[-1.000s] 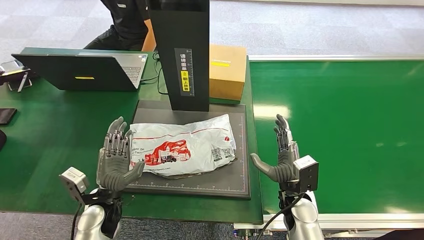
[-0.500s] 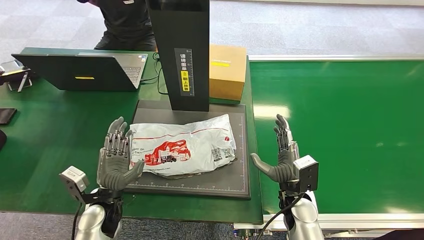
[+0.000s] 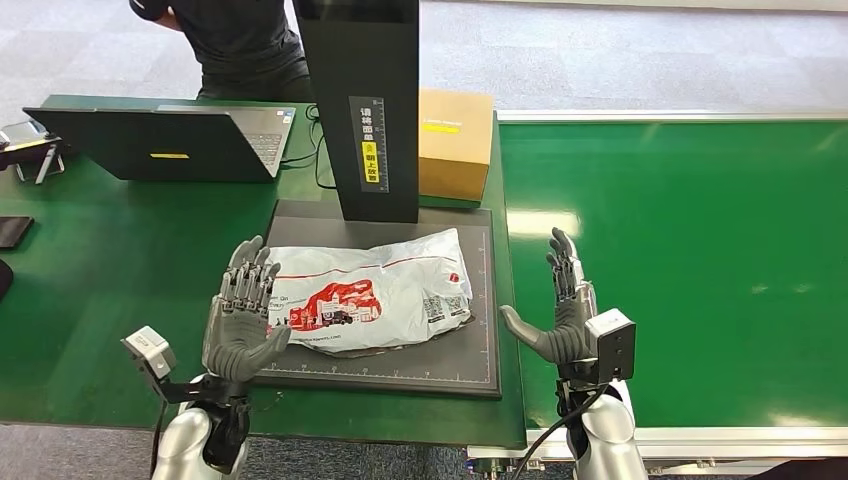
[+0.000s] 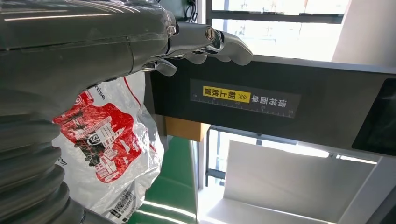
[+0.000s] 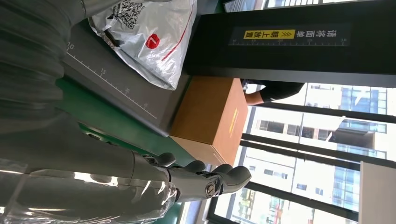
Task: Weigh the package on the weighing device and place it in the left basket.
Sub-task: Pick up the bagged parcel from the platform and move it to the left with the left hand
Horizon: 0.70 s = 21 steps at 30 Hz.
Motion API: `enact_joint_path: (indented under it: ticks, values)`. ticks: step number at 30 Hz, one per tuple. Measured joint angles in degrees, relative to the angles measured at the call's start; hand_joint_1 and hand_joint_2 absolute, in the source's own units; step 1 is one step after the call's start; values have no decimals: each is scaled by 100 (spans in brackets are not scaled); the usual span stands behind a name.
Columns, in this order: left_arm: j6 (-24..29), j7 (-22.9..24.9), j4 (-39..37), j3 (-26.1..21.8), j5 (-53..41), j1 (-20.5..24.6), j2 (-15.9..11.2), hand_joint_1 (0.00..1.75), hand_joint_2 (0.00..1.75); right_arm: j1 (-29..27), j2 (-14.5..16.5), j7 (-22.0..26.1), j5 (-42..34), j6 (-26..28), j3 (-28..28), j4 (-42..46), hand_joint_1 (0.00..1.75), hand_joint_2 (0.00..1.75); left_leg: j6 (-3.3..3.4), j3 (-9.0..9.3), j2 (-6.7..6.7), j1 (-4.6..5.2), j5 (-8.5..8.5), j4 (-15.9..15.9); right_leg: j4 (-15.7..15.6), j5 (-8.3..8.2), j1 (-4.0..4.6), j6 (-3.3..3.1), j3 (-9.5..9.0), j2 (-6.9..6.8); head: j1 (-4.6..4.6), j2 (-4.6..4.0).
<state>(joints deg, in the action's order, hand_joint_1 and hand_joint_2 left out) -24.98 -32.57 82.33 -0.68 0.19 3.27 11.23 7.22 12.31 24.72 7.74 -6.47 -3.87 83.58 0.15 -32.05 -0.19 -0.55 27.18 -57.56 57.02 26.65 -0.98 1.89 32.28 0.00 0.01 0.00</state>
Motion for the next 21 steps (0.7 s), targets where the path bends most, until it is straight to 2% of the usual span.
enact_joint_path:
  ticks: [21]
  values:
    - [97, -30, -83, 0, -109, 10, 0, 0, 175, -7, 0, 17, -4, 0, 0, -5, 0, 175, 0, 0, 0, 0, 0, 0, 0, 0, 0, 0, 0, 0, 1, 0]
